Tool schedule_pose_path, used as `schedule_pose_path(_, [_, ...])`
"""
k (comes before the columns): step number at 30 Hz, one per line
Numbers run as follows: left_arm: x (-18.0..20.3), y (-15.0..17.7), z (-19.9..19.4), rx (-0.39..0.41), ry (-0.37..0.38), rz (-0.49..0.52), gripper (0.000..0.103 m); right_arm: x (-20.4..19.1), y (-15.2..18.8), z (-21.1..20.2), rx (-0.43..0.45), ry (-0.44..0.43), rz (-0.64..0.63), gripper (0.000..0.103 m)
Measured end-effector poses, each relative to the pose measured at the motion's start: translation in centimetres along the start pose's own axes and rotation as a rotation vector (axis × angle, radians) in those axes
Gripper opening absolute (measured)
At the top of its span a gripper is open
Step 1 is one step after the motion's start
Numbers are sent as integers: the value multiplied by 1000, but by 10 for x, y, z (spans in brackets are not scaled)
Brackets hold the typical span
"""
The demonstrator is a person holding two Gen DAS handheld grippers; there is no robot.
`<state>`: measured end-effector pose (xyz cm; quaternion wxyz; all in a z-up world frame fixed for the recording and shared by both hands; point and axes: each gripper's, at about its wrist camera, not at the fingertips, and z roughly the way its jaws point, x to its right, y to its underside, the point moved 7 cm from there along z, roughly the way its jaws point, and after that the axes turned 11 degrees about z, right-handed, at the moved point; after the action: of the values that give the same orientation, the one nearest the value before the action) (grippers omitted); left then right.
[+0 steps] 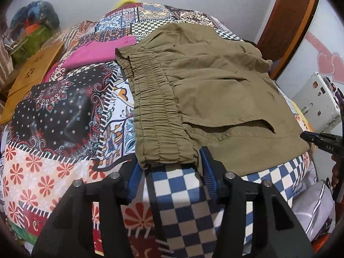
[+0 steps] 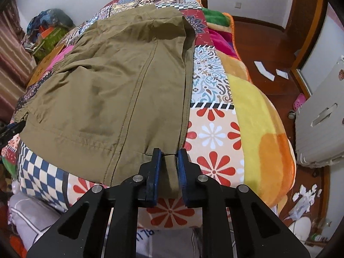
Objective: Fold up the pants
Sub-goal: 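Close the left tool on the elastic waistband while the right tool holds the hem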
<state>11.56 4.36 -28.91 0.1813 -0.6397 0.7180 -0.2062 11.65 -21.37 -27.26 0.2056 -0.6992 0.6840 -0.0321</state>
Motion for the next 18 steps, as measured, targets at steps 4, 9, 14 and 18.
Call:
schedule_pose_path(4, [-7, -5, -13, 8, -15, 6, 60, 7, -11, -7, -5, 6, 26, 17])
schedule_pose_path(9, [-29, -26, -36, 73, -85, 4, 74, 4, -45, -25, 81, 13, 28, 38])
schedule_pose_path(14, [-59, -63, -25, 97, -151, -10, 75, -13, -89, -28, 168, 32, -28, 42])
schedule_pose_path(18, [-79, -92, 3, 100, -141, -37, 75, -25, -120, -22, 214, 26, -56, 43])
